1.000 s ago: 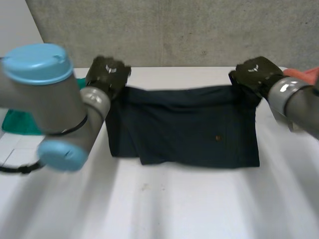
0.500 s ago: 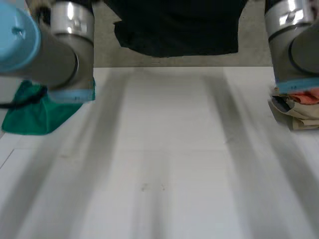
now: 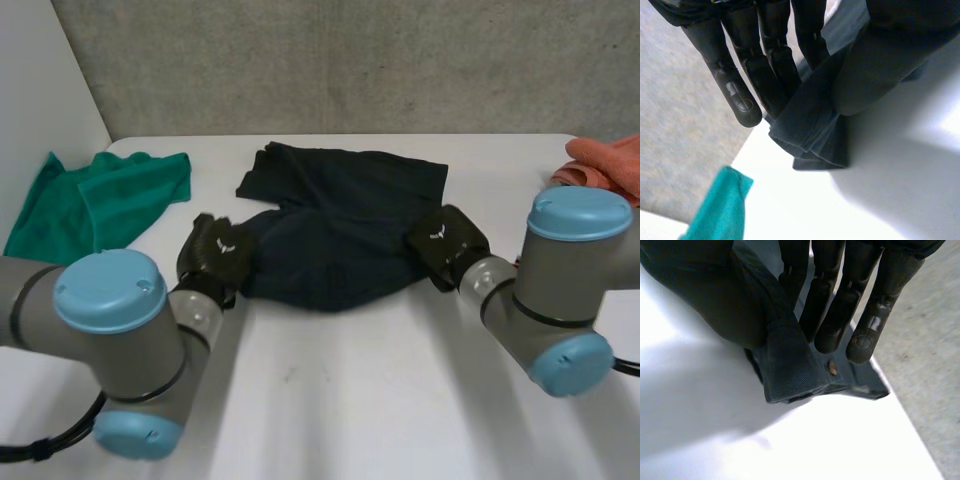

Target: Fold the laundry.

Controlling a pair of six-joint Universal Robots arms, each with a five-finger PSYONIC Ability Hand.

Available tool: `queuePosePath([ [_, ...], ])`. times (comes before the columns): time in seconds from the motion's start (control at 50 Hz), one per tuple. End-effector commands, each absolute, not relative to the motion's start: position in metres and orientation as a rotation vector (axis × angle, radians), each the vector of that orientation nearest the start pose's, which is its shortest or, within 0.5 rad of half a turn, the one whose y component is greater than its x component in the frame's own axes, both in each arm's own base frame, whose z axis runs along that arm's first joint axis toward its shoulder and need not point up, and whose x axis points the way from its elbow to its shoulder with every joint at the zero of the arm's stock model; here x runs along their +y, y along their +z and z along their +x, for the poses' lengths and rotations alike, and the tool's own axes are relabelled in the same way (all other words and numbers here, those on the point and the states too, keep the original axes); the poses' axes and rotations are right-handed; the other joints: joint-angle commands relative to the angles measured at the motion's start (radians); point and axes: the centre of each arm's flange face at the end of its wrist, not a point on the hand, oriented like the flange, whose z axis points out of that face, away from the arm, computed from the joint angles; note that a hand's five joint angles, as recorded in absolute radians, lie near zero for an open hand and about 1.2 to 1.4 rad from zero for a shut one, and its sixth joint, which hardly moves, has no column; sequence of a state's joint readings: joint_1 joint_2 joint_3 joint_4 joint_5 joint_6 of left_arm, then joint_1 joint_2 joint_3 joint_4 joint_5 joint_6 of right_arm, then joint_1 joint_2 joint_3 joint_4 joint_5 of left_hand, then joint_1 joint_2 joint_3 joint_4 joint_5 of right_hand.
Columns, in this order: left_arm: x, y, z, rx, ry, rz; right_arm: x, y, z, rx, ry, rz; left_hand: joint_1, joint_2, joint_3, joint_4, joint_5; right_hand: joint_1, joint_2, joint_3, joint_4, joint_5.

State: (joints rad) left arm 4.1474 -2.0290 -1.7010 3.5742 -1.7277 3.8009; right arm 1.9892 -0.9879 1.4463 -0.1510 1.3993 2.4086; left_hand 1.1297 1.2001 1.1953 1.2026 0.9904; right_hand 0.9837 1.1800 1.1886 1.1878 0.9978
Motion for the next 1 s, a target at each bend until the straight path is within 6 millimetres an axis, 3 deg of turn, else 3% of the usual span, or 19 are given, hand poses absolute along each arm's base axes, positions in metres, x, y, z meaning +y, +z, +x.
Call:
queuePosePath([
  [0.02,-0.191,0.161,-0.258,2.100,-1.615,1.298,-0.244,0.167,0.266,2.203,-1.614,-1.594,0.267,0.196,0.201,0.194,0.231,0.413,0.216,0.208,0.209,0.224],
  [0.1,-0.159,0.162,-0.242,2.175,-1.435,1.395,-0.217,0.182,0.253,2.249,-1.481,-1.647,0.267,0.196,0.201,0.194,0.231,0.413,0.216,0.208,0.209,0.224],
  [0.2,-0.112,0.165,-0.236,2.216,-1.248,1.589,-0.171,0.186,0.232,2.274,-1.182,-1.863,0.267,0.196,0.201,0.194,0.231,0.413,0.216,0.208,0.209,0.224],
  [0.24,-0.104,0.170,-0.237,2.206,-1.257,1.617,-0.166,0.188,0.230,2.257,-1.164,-1.900,0.267,0.196,0.201,0.194,0.231,0.413,0.216,0.208,0.209,0.224],
  [0.3,-0.111,0.176,-0.241,2.205,-1.337,1.564,-0.166,0.185,0.230,2.242,-1.199,-1.906,0.267,0.196,0.201,0.194,0.231,0.413,0.216,0.208,0.209,0.224],
  [0.38,-0.129,0.195,-0.249,2.168,-1.532,1.452,-0.173,0.183,0.233,2.227,-1.298,-1.873,-0.846,-0.917,-0.912,-0.919,-0.882,0.413,0.216,0.208,0.209,0.224],
  [0.48,-0.158,0.218,-0.255,2.098,-1.719,1.314,-0.176,0.183,0.237,2.224,-1.366,-1.799,-0.872,-0.943,-0.938,-0.945,-0.907,0.413,0.216,0.208,0.209,0.224],
  [0.5,-0.171,0.224,-0.254,2.079,-1.767,1.257,-0.177,0.182,0.238,2.227,-1.371,-1.786,-0.858,-0.928,-0.923,-0.931,-0.893,0.413,0.216,0.208,0.209,0.224],
  [0.62,-0.210,0.229,-0.264,2.012,-1.933,1.224,-0.178,0.181,0.239,2.228,-1.397,-1.747,-0.802,-0.872,-0.868,-0.875,-0.837,0.413,0.216,0.208,0.209,0.224],
  [0.7,-0.243,0.213,-0.277,1.993,-2.006,1.281,-0.179,0.179,0.240,2.224,-1.415,-1.740,-0.644,-0.714,-0.709,-0.716,-0.679,0.413,0.216,0.208,0.209,0.224],
  [0.72,-0.260,0.204,-0.279,2.003,-2.012,1.294,-0.178,0.178,0.240,2.222,-1.416,-1.739,-0.597,-0.667,-0.662,-0.670,-0.632,0.413,0.216,0.208,0.209,0.224],
  [0.78,-0.285,0.180,-0.280,2.050,-1.966,1.313,-0.180,0.177,0.240,2.223,-1.434,-1.728,-0.509,-0.579,-0.574,-0.582,-0.544,0.413,0.216,0.208,0.209,0.224],
  [0.94,-0.334,0.126,-0.282,2.132,-1.873,1.320,-0.184,0.173,0.239,2.234,-1.447,-1.704,-0.444,-0.514,-0.510,-0.517,-0.479,0.413,0.216,0.208,0.209,0.224],
  [1.0,-0.345,0.117,-0.278,2.146,-1.865,1.299,-0.186,0.173,0.239,2.236,-1.458,-1.696,-0.408,-0.479,-0.474,-0.481,-0.444,0.413,0.216,0.208,0.209,0.224],
])
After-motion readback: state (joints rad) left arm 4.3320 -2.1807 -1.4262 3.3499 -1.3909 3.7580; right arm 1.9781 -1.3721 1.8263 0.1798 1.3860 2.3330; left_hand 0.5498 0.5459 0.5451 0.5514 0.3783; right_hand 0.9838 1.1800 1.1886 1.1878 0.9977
